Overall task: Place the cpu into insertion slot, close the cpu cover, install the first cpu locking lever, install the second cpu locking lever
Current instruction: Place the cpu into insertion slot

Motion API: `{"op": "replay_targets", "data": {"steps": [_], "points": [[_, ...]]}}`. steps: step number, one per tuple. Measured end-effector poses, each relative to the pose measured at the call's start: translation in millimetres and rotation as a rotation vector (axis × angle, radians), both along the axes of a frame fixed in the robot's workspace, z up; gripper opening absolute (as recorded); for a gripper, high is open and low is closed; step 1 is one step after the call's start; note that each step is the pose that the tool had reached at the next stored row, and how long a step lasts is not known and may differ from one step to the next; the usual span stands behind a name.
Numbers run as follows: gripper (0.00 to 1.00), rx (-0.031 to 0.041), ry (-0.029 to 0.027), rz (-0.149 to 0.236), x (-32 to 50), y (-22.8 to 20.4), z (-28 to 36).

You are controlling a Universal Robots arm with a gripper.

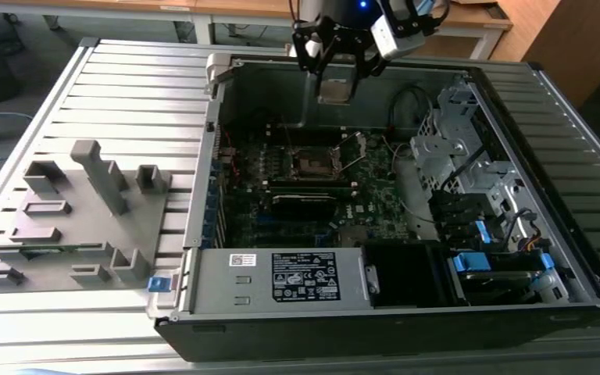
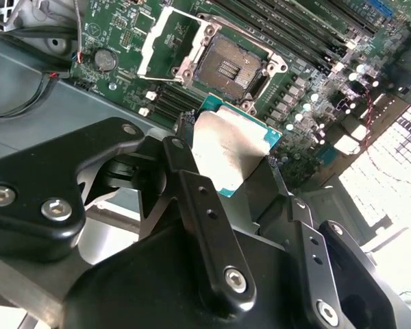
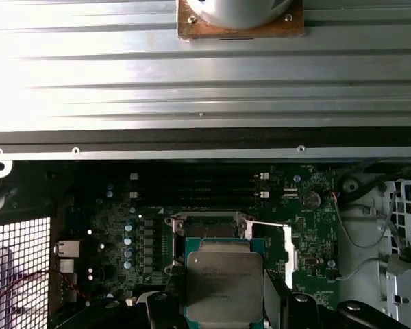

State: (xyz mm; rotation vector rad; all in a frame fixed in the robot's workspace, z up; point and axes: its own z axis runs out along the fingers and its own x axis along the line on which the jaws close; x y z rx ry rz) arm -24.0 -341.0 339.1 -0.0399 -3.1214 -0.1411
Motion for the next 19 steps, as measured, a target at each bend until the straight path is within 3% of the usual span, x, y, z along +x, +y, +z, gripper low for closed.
{"op": "replay_targets", "data": {"steps": [5, 19], "points": [[0.54, -0.0002, 0.0, 0.0, 0.0, 0.0, -5.7], [0.54, -0.0004, 0.0, 0.0, 0.0, 0.0, -12.6]]}}
